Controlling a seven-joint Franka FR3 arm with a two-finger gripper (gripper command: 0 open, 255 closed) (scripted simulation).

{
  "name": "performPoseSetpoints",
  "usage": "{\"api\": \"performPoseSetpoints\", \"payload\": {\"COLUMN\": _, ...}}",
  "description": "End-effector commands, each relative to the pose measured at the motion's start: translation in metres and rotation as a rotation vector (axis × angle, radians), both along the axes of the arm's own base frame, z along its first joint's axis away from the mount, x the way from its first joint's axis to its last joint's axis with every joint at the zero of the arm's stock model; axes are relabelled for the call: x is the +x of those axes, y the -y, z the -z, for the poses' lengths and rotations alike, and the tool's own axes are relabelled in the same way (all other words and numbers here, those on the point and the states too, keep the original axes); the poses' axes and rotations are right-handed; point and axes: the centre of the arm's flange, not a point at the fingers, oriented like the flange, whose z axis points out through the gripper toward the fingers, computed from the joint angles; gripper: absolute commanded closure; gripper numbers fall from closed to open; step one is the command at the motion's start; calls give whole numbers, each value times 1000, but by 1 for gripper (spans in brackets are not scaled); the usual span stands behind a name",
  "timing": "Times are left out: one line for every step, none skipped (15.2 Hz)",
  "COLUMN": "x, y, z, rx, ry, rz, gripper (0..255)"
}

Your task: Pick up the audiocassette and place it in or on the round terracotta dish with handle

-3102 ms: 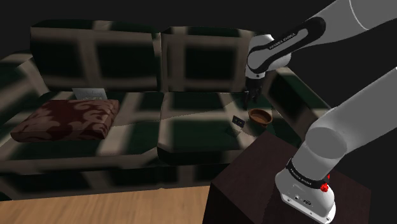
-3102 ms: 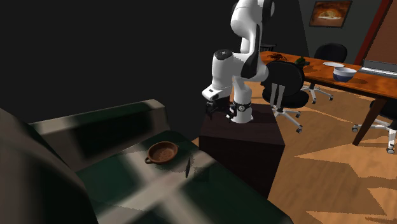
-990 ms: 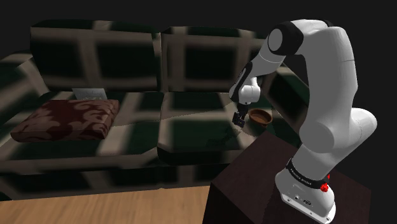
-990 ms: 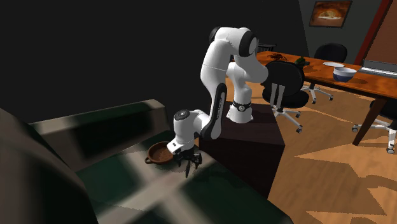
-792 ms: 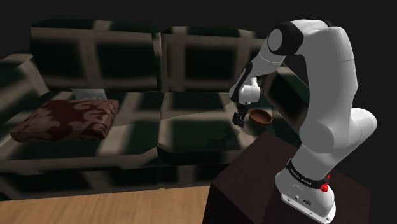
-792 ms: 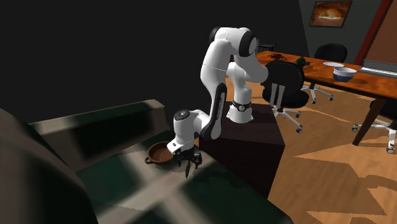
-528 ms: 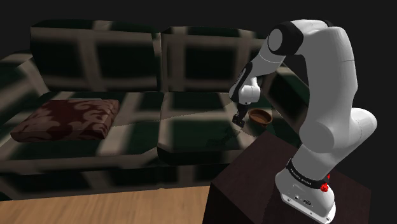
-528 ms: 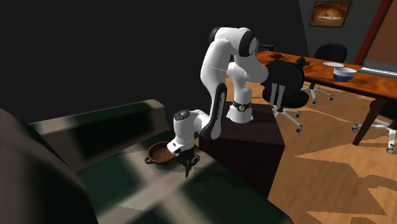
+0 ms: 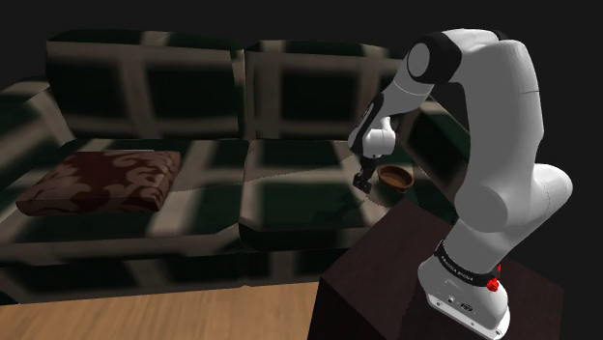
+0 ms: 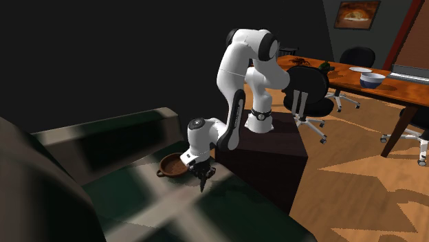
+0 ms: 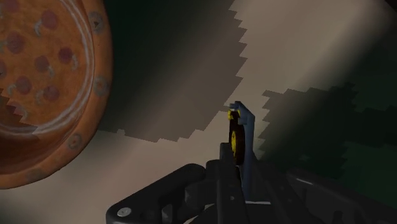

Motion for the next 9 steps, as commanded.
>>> {"api": "performPoseSetpoints", "payload": {"x": 0, "y": 0, "z": -8, "rx": 0, "ry": 0, "rz": 0, "gripper": 255}}
{"api": "performPoseSetpoints", "payload": {"x": 0, "y": 0, "z": -13, "rx": 0, "ry": 0, "rz": 0, "gripper": 255}}
{"api": "performPoseSetpoints", "payload": {"x": 0, "y": 0, "z": -19, "rx": 0, "ry": 0, "rz": 0, "gripper": 255}}
{"api": "performPoseSetpoints", "payload": {"x": 0, "y": 0, "z": -24, "rx": 0, "ry": 0, "rz": 0, "gripper": 255}}
{"api": "performPoseSetpoints", "payload": {"x": -1, "y": 0, "z": -19, "rx": 0, "ry": 0, "rz": 0, "gripper": 255}}
{"api": "performPoseSetpoints", "payload": {"x": -1, "y": 0, "z": -19, "rx": 0, "ry": 0, "rz": 0, "gripper": 0}}
{"api": "performPoseSetpoints", "payload": {"x": -10, "y": 1, "z": -30, "rx": 6, "ry": 17, "rz": -1, "gripper": 0}}
{"api": "performPoseSetpoints", "payload": {"x": -19, "y": 2, "z": -42, "rx": 11, "ry": 35, "rz": -2, "gripper": 0}}
{"api": "performPoseSetpoints", "payload": {"x": -29, "y": 4, "z": -53, "rx": 17, "ry": 52, "rz": -3, "gripper": 0}}
